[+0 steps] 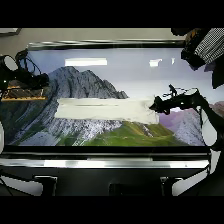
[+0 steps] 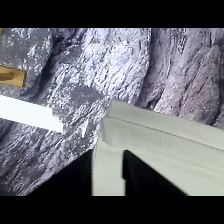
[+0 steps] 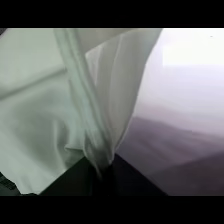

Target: Fold the clothes and pants, and hang the long-sleeved shirts on hangers.

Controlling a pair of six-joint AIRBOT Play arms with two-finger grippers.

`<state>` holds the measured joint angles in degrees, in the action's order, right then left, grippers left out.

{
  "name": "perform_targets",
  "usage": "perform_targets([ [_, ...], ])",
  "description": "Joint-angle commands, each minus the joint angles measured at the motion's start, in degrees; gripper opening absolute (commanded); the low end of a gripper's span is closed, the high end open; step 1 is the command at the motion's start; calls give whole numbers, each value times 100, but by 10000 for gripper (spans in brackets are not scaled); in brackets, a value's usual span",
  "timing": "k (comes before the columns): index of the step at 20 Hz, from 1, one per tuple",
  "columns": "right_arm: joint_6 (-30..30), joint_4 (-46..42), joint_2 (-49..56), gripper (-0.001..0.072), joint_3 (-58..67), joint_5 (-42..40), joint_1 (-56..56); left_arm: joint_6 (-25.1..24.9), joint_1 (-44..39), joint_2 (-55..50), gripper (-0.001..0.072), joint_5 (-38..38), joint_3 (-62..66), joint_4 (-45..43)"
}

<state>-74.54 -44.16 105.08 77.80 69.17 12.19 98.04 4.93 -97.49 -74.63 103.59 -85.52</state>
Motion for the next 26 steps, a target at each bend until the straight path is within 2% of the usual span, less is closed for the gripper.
perform_targets([
  [1, -20, 114, -343, 31, 11, -11, -55, -70, -4, -44, 15, 0, -20, 540],
  [5, -640, -361, -1333, 30, 11, 111, -55, -68, -334, -483, 14, 11, -20, 1744],
  [11, -1259, -817, -2411, 30, 116, 599, -55, 17, -1869, -1478, 14, 407, -17, 3058],
  [17, -1707, -1056, -2614, 30, 1110, 1215, -55, 22, -3305, -2020, 14, 1604, -7, 4389],
  [22, -1932, -1014, -2640, 31, 1486, 1482, -55, 129, -3971, -2402, 13, 2500, 0, 5198],
  [26, -1932, -901, -2712, 31, 1488, 1593, -55, 109, -4271, -2612, 13, 2889, 4, 5676],
])
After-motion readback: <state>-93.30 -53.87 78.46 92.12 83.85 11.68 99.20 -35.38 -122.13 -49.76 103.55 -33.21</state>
